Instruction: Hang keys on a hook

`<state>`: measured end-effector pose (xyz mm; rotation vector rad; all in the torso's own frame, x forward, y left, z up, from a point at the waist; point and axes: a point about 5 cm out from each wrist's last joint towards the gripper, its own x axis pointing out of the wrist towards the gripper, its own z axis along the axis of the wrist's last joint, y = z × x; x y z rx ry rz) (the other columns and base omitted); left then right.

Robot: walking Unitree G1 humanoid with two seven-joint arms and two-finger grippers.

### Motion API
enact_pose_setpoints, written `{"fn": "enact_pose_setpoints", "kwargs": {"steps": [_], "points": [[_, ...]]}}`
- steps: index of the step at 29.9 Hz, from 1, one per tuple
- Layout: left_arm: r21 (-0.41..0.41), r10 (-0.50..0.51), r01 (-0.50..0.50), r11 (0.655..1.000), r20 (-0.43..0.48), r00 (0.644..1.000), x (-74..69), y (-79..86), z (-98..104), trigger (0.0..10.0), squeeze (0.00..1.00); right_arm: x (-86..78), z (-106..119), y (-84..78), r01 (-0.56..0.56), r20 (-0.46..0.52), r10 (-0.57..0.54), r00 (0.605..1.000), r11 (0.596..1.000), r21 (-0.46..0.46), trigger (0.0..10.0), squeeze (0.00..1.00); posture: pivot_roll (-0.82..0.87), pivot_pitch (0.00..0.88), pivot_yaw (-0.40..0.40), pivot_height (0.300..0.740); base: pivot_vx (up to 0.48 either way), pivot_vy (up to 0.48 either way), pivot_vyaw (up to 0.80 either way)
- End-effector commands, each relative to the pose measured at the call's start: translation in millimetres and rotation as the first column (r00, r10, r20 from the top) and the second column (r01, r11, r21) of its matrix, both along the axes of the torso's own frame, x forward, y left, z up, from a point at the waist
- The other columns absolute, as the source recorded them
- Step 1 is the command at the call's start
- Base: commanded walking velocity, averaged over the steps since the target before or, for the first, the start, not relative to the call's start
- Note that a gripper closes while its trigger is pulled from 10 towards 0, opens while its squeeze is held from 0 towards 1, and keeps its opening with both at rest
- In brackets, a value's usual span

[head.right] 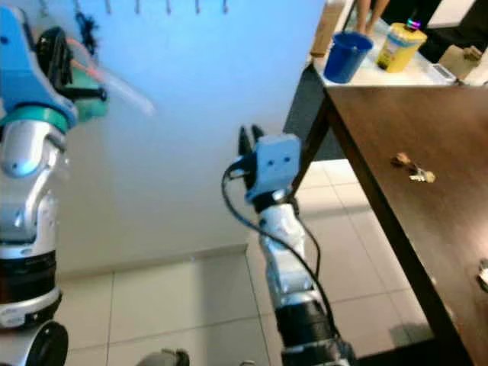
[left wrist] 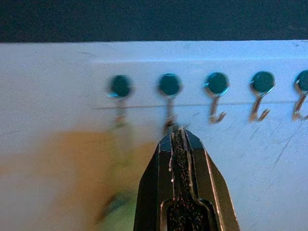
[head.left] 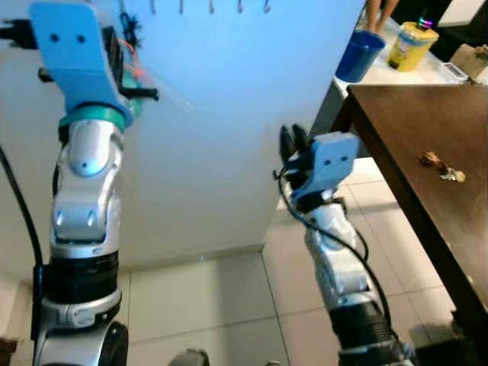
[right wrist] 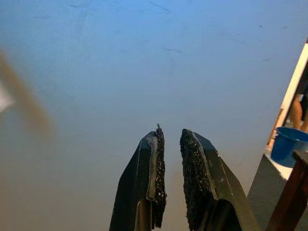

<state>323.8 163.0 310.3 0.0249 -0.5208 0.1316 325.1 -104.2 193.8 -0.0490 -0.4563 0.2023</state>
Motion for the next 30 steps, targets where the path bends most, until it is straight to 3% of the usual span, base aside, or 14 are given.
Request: {"fn": "enact_pose_setpoints", "kwargs": {"steps": [1,4,6,7,8,10,12,13,19,30], "points": [[-0.025,-0.089,0.089,0.996,0.025,0.996,-1.1,-9.8,8,10.0,0.0,1.1,-2,-5.8,0.018,-0.009,-0.018,1.0,1.0,-0.001,10.0,0.0,0.08,0.025,0.061,0.74,0.0,0.0,0.0],[-0.035,-0.21,0.213,0.976,0.07,0.975,-6.1,-18.2,16,10.0,0.0,1.8,-2,-5.0,0.015,-0.009,-0.015,1.0,1.0,-0.003,10.0,0.0,0.08,0.024,0.061,0.74,0.0,0.0,0.0],[-0.035,-0.21,0.213,0.976,0.07,0.975,-6.1,-18.2,16,10.0,0.0,1.8,-2,-5.0,0.015,-0.009,-0.015,1.0,1.0,-0.003,10.0,0.0,0.08,0.024,0.061,0.74,0.0,0.0,0.0],[-0.042,-0.277,0.282,0.959,0.087,0.957,-9.6,-21.1,18,10.0,0.0,1.7,-3,-4.8,0.015,-0.01,-0.015,1.0,1.0,-0.003,10.0,0.0,0.08,0.024,0.063,0.74,0.0,0.0,0.0],[-0.042,-0.277,0.282,0.959,0.087,0.957,-9.6,-21.1,18,10.0,0.0,1.7,-3,-4.8,0.015,-0.01,-0.015,1.0,1.0,-0.003,10.0,0.0,0.08,0.024,0.063,0.74,0.0,0.0,0.0],[-0.058,-0.399,0.406,0.912,0.107,0.911,-16.4,-23.4,17,10.0,0.0,1.2,-4,-5.4,0.018,-0.012,-0.018,1.0,1.0,-0.004,10.0,0.0,0.07,0.023,0.067,0.74,0.0,0.0,0.0],[-0.058,-0.399,0.406,0.912,0.107,0.911,-16.4,-23.4,17,10.0,0.0,1.2,-4,-5.4,0.018,-0.012,-0.018,1.0,1.0,-0.004,10.0,0.0,0.07,0.023,0.067,0.74,0.0,0.0,0.0],[-0.082,-0.438,0.448,0.89,0.119,0.891,-18.8,-22.4,17,10.0,0.0,0.7,-5,-6.0,0.021,-0.014,-0.021,1.0,1.0,-0.005,10.0,0.0,0.07,0.024,0.07,0.74,0.0,0.0,0.0],[-0.132,-0.456,0.471,0.872,0.13,0.881,-17.9,-19.5,17,10.0,0.0,0.1,-6,-7.6,0.027,-0.016,-0.027,1.0,1.0,-0.006,10.0,0.0,0.06,0.027,0.07,0.74,0.0,0.0,0.0],[-0.132,-0.478,0.494,0.86,0.132,0.868,-20.6,-18.7,16,10.0,0.0,0.5,-5,-5.5,0.022,-0.015,-0.022,1.0,1.0,-0.005,10.0,0.0,0.08,0.028,0.068,0.74,0.0,0.0,0.0]]}}
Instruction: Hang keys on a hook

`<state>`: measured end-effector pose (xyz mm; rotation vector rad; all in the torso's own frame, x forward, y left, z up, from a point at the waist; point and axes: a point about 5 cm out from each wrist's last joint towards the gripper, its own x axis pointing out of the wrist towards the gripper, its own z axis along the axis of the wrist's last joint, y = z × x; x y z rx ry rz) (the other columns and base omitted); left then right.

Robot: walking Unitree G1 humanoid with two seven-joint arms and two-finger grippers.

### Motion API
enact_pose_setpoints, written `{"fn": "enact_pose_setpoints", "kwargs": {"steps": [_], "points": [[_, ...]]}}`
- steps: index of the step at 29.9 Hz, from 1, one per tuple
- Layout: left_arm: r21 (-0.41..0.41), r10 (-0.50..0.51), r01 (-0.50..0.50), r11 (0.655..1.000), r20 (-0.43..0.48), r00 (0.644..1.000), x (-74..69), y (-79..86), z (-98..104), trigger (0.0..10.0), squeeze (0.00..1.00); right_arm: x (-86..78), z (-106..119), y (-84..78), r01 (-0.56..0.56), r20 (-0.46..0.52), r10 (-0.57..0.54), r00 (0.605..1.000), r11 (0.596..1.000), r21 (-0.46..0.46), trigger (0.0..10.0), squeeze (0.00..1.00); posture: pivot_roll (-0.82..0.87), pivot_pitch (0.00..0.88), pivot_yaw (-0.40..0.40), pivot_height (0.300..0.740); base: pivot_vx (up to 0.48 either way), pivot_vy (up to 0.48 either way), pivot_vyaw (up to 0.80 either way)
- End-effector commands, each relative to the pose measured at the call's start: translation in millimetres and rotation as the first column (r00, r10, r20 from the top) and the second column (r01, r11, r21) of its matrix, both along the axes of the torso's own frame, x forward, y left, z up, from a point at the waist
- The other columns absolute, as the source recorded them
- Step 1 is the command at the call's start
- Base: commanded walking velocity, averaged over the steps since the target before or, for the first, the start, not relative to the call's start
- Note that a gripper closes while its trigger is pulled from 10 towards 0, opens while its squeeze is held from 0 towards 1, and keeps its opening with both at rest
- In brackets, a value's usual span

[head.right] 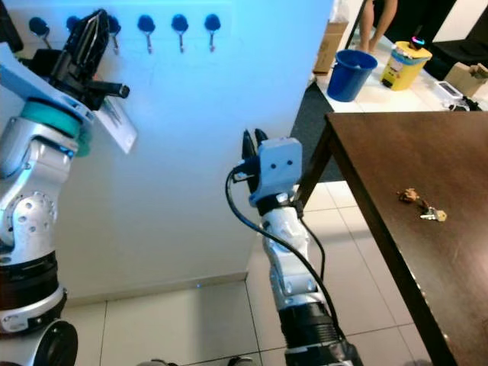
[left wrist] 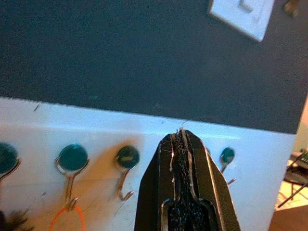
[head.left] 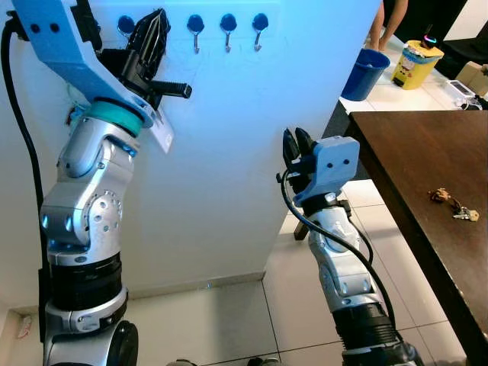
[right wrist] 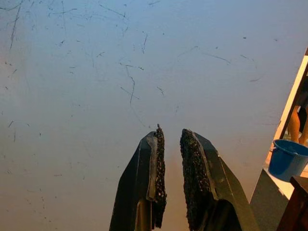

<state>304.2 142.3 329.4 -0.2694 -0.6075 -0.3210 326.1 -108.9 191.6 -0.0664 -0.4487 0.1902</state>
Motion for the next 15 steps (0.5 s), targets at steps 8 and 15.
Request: {"fn": "enact_pose_setpoints", "kwargs": {"steps": [8,15], "points": [[0.284,-0.011,0.016,0.959,-0.02,1.0,-11.8,-5.8,-31,10.0,0.0,-1.5,-6,0.8,-0.002,-0.015,0.002,1.0,1.0,0.008,10.0,0.0,0.08,0.036,0.073,0.74,0.0,0.0,0.0],[0.393,-0.028,0.065,0.917,-0.1,0.995,-19.2,-12.0,-63,10.0,0.0,-4.0,-11,-0.9,-0.003,-0.026,0.003,1.0,1.0,0.0,10.0,0.0,0.08,0.037,0.073,0.74,0.0,0.0,0.0]]}}
